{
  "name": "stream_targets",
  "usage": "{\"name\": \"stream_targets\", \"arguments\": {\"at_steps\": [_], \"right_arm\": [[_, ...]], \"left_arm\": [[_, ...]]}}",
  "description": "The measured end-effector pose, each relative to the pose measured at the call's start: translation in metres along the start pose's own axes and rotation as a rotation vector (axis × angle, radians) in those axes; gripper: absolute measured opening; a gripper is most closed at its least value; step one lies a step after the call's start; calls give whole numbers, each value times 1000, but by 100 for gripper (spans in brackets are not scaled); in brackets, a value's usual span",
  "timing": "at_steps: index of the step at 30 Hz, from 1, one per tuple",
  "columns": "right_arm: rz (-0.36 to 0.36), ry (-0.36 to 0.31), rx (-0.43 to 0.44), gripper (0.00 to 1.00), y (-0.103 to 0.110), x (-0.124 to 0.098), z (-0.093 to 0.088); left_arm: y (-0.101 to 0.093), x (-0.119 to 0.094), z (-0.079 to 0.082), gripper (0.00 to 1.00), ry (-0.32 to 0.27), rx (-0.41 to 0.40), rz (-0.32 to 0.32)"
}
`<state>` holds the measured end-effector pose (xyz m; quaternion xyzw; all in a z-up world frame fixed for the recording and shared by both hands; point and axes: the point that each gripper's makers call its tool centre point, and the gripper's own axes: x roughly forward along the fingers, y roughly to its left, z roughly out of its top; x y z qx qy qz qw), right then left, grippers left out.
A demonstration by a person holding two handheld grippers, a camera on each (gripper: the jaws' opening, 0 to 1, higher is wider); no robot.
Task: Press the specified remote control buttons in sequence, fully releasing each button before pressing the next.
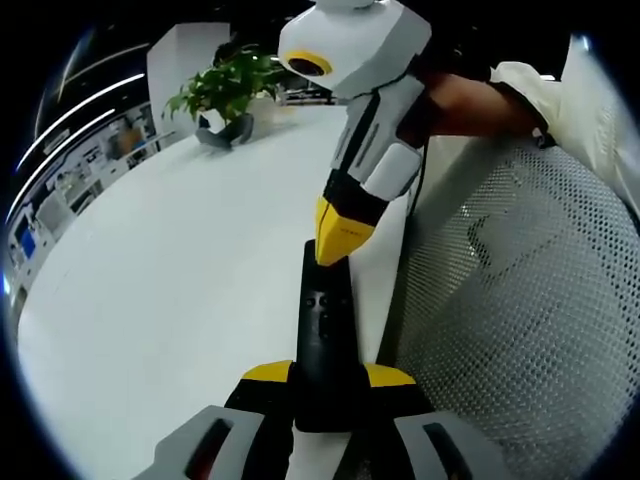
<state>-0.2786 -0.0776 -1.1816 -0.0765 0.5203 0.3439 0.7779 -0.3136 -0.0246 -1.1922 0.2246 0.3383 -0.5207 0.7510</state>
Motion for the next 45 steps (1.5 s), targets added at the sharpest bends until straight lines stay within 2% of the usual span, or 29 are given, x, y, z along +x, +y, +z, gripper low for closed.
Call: {"name": "stream_targets", "arguments": {"at_steps": [4,13,18,19,20,45], "right_arm": [[35,-28,45,0,0,-2,4],[27,8,-11,0,6,3,-2],[49,17,8,0,8,3,-4],[44,-4,-12,0,8,3,-2],[44,14,-3,0,8,2,-5],[42,-11,-42,0,8,4,-4]], "left_arm": [[-3,1,1,24,1,5,-9],[-7,3,2,24,-5,19,-34],[-7,3,3,24,-8,27,-34],[-7,3,3,24,-10,27,-33],[-7,3,3,24,-9,24,-35],[-7,3,4,24,-17,15,-30]]}}
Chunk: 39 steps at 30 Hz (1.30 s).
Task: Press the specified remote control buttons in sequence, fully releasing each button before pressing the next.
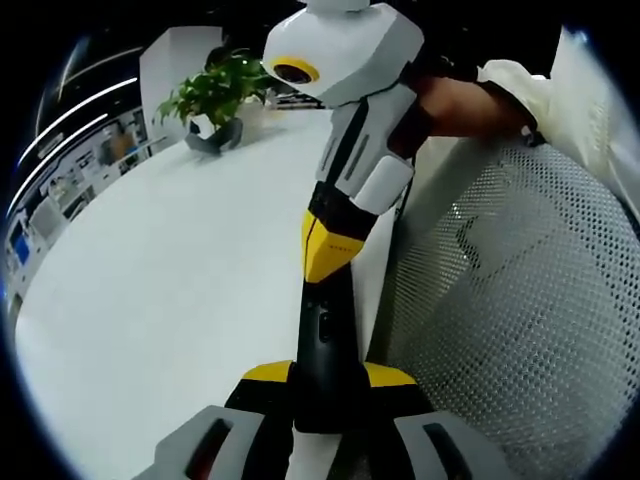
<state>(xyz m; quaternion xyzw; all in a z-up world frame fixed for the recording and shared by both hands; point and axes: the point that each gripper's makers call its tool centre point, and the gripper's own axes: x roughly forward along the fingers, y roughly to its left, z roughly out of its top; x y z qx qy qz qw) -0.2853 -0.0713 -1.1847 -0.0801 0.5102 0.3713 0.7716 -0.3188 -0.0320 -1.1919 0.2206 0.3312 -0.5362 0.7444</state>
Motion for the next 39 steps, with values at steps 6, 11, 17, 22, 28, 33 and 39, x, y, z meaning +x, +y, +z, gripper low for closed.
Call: {"name": "stream_targets", "arguments": {"at_steps": [6,11,17,22,28,33,39], "right_arm": [[1,-1,-2,0,0,0,0],[10,-2,46,0,-1,0,1],[21,9,87,0,-1,-1,1],[13,15,74,0,-1,-1,0],[44,40,129,0,3,-6,-2],[76,23,140,0,9,-7,1],[81,73,122,0,13,-2,-8]], "left_arm": [[0,0,0,24,0,0,0],[0,0,0,24,3,2,1],[0,0,0,24,6,14,4],[0,0,0,24,6,17,4],[0,0,0,24,8,19,4],[0,0,-1,24,7,19,4],[0,0,-1,24,6,18,4]]}}
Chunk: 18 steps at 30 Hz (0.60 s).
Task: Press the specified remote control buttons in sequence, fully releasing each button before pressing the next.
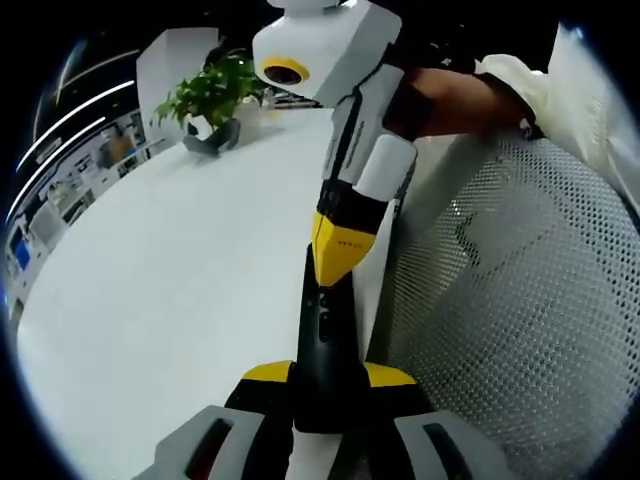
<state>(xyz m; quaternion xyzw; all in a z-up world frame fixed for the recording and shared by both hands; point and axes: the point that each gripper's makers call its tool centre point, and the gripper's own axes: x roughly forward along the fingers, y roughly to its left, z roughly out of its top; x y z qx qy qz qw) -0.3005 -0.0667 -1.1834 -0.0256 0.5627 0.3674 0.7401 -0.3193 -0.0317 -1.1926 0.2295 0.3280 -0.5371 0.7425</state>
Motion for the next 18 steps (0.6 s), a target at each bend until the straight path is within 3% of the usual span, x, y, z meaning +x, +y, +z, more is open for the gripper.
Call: {"name": "stream_targets", "arguments": {"at_steps": [18], "right_arm": [[14,-4,11,0,-2,0,0]], "left_arm": [[0,0,0,24,-3,1,1]]}}
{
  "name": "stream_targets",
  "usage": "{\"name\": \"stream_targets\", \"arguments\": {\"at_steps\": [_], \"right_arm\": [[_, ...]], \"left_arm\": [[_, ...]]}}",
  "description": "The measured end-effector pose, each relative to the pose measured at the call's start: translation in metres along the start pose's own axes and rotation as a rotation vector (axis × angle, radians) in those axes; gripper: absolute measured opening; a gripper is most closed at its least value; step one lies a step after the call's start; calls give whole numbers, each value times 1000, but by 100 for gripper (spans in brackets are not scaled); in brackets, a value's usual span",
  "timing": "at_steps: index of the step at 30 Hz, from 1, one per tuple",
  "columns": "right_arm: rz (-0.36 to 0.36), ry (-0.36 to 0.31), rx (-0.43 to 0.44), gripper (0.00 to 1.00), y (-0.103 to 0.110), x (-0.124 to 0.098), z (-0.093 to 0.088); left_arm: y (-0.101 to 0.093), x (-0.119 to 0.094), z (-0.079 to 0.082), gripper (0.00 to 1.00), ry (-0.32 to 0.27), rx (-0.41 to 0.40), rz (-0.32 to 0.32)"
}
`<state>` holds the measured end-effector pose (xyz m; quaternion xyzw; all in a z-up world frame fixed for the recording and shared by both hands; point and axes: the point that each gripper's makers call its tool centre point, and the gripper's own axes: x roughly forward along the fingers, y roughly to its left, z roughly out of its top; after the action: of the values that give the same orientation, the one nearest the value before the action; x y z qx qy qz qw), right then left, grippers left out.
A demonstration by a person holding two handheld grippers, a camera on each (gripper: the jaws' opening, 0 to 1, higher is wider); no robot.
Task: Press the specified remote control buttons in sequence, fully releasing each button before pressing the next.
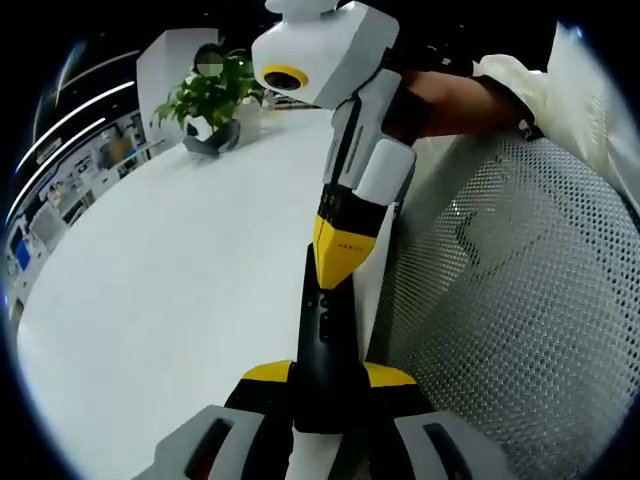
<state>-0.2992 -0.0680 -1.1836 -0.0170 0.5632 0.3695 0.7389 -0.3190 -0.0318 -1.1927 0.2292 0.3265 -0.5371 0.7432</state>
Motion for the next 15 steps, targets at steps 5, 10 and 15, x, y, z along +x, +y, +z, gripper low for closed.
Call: {"name": "stream_targets", "arguments": {"at_steps": [5,10,15], "right_arm": [[-4,2,-17,0,0,0,0],[-5,2,-16,0,0,0,0],[-3,4,6,0,0,0,0]], "left_arm": [[0,0,0,24,-1,-1,1],[0,0,1,24,-3,-1,3],[0,0,1,25,-2,0,2]]}}
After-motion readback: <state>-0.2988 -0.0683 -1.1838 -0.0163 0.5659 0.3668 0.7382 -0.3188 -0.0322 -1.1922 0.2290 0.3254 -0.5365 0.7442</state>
